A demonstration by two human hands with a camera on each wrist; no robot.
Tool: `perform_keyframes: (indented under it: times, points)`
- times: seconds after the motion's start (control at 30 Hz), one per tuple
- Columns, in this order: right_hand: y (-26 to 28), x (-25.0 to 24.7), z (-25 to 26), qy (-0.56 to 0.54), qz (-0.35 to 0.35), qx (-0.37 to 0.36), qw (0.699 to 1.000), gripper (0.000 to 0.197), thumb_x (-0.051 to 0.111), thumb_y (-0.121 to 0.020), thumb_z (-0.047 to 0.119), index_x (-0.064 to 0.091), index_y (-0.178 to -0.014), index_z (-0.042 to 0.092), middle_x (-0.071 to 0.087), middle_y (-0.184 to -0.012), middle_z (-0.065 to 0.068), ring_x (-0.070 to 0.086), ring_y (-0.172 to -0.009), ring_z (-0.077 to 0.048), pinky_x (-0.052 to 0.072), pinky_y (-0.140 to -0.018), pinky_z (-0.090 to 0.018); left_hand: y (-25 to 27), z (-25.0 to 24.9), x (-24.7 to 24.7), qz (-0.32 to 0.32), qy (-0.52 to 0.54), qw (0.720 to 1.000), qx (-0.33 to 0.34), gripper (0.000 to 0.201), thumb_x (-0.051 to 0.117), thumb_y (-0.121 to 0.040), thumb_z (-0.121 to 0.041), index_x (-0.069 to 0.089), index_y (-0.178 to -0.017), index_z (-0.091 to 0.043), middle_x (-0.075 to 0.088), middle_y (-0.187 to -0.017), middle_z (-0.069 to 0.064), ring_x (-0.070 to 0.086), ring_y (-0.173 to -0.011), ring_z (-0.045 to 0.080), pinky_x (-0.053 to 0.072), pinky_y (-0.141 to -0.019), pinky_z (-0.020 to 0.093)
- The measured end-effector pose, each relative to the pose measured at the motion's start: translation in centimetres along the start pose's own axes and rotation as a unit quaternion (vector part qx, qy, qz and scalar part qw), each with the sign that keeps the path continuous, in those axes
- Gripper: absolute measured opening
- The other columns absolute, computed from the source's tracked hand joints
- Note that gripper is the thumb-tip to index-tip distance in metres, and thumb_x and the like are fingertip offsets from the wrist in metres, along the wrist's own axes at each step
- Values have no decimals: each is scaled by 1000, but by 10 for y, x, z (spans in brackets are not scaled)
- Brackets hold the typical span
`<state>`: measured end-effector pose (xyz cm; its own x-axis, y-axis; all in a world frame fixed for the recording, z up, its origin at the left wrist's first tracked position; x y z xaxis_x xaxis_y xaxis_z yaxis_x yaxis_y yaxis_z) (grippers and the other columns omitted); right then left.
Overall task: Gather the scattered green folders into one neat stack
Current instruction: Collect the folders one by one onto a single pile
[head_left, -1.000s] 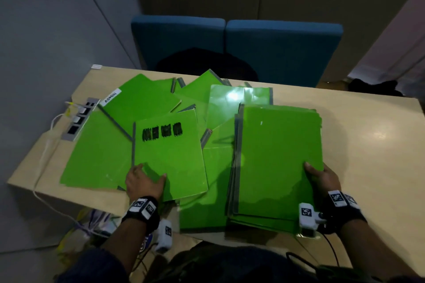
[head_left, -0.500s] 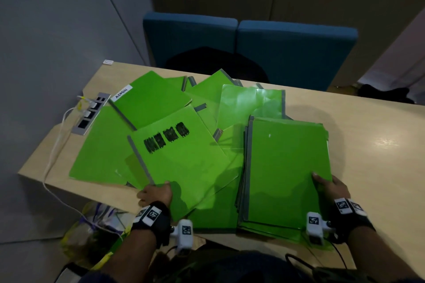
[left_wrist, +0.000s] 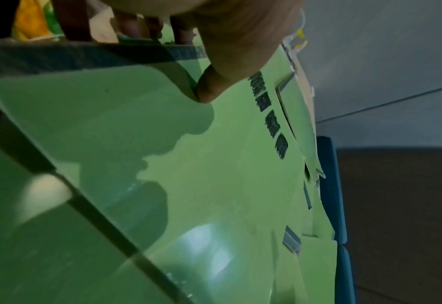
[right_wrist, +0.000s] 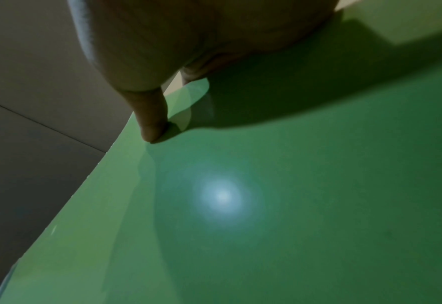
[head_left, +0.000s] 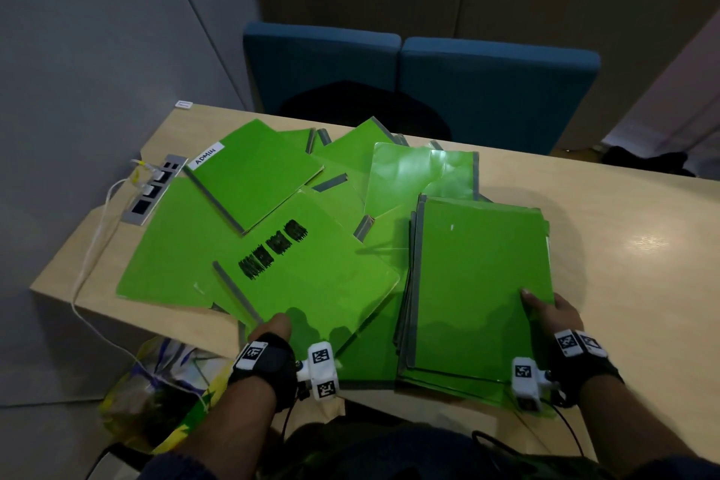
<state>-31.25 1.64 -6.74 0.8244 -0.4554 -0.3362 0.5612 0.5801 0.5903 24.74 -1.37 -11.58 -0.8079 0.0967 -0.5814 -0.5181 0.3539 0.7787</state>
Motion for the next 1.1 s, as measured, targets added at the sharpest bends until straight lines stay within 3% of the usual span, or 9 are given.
perform_keyframes:
  times: [0.13,0.2,0.33,0.47,0.57,0.73,0.87,0.97,1.1]
  points:
    - [-1,0,-2,23,2,9,1000,34,67,-88,43,66,-110,17,70,-94,-8,68,-83,-34,55,-75,-39,8,-1,6,3,51,999,5,53,56,-78,-41,60,-119,-8,57,-128,19,60,-110,37,47,-89,33]
    - [1,-1,0,30,3,12,999,34,67,-88,44,64,-110,19,70,-96,-9,67,-83,-34,55,-73,-38,15,-2,1,-8,44,999,8,61,51,-72,-49,57,-118,-9,57,-126,16,60,-101,37,49,-94,41]
    - [3,-1,3,35,6,3,999,35,67,-90,39,64,-114,14,68,-99,-14,65,-79,-30,50,-67,-29,6,-6,12,14,15,1000,10,68,48,-80,-49,50,-133,-6,52,-136,18,57,-108,36,47,-86,38]
    - [2,0,2,33,7,4,999,41,68,-90,37,64,-120,9,68,-101,-17,65,-79,-29,50,-76,-35,-3,-7,26,20,16,999,24,78,53,-62,-65,61,-118,-12,63,-119,14,64,-95,35,51,-91,45]
    - [1,-1,2,39,8,7,999,41,67,-91,36,63,-120,8,67,-103,-18,64,-80,-30,50,-75,-34,50,-16,18,8,104,994,17,76,59,-76,-57,49,-134,-8,53,-136,16,59,-109,38,49,-94,45]
    - [1,0,3,39,20,10,999,41,66,-92,36,62,-120,8,67,-101,-17,65,-79,-29,49,-66,-29,70,-13,-1,-73,246,966,32,76,66,-88,-16,19,-146,0,30,-151,22,40,-132,42,38,-108,45]
    - [0,1,1,28,29,14,999,39,67,-92,34,62,-121,9,68,-95,-13,65,-79,-29,47,-61,-26,71,6,-29,-66,228,969,70,76,66,-88,-17,16,-144,-4,33,-146,25,41,-127,44,37,-107,45]
    - [1,2,6,37,39,8,999,36,65,-93,32,62,-120,7,66,-101,-16,64,-77,-27,46,-60,-25,70,25,-72,-102,222,966,83,83,71,-85,-21,19,-147,-3,35,-147,26,42,-128,43,38,-98,45]
    - [-2,2,5,45,36,2,998,42,67,-91,34,62,-122,6,68,-106,-20,66,-88,-36,55,-82,-44,67,45,-111,-82,178,975,106,71,69,-86,-34,37,-138,2,49,-136,28,52,-114,42,43,-94,46]
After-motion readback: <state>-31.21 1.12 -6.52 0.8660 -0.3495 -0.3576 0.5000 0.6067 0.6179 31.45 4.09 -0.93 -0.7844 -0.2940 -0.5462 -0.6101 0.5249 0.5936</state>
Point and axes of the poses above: each hand's wrist, its own y-axis away from the middle knuckle, its own x-axis out of the palm, z = x × y, the point moved 10 cm from there along -y, towards the middle knuckle
